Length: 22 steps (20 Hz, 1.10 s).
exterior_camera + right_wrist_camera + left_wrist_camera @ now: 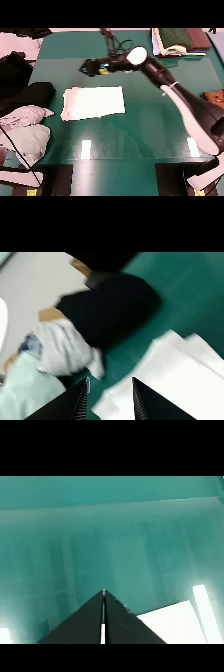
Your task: Fold the shirts.
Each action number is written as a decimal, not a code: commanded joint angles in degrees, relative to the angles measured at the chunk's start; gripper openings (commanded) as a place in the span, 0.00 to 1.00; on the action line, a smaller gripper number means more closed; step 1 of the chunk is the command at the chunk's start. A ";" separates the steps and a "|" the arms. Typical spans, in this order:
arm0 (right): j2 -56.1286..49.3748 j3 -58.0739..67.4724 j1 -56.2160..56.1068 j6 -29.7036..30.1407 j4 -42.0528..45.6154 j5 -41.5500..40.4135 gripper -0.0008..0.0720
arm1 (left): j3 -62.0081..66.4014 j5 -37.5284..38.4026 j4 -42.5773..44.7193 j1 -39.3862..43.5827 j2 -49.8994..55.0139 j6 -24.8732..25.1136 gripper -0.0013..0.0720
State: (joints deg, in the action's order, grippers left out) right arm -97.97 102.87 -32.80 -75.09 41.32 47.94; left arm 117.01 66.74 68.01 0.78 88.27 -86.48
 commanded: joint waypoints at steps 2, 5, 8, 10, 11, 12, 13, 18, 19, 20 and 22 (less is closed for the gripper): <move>6.91 -15.80 12.44 -2.91 7.50 9.25 0.46 | -3.04 0.09 0.46 2.19 -0.59 1.73 0.05; 9.53 -27.52 21.75 -5.51 7.76 11.26 0.82 | -3.15 -0.37 0.35 4.68 -0.57 2.99 0.05; 7.04 -33.07 24.35 -7.19 6.47 11.23 0.83 | -3.15 -1.40 0.15 6.03 -0.57 2.99 0.05; 3.37 -33.20 22.91 -6.23 0.07 10.84 0.82 | -3.15 -1.77 -0.83 6.23 -0.57 3.02 0.05; 0.94 -32.63 21.49 -5.18 -3.43 10.12 0.82 | -3.15 -1.57 -1.33 6.34 -0.57 3.02 0.05; -1.38 -31.28 19.78 -4.48 -6.01 10.10 0.82 | -3.15 -1.55 -1.53 6.34 -0.57 3.02 0.05; -3.67 -29.33 18.18 -3.82 -7.91 10.12 0.82 | -3.15 -1.57 -1.68 6.34 -0.57 2.99 0.05; -14.08 -17.03 9.31 -1.70 -13.11 9.88 0.40 | -3.15 -0.81 -4.46 6.34 -0.57 2.99 0.05; -15.19 -14.86 8.20 -0.44 -12.76 9.94 0.17 | -3.17 -0.52 -4.61 6.34 -0.57 2.99 0.05; -15.63 -13.22 7.72 -0.31 -12.09 9.81 0.11 | -3.17 -0.17 -4.48 6.64 -0.57 2.99 0.05; -15.34 -10.34 8.24 -1.01 -9.27 9.66 0.04 | -3.15 0.59 -3.78 8.22 -0.57 4.11 0.05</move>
State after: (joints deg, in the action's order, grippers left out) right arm -111.66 87.88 -23.38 -76.53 30.68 57.82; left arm 113.86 66.26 64.40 7.75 87.74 -83.42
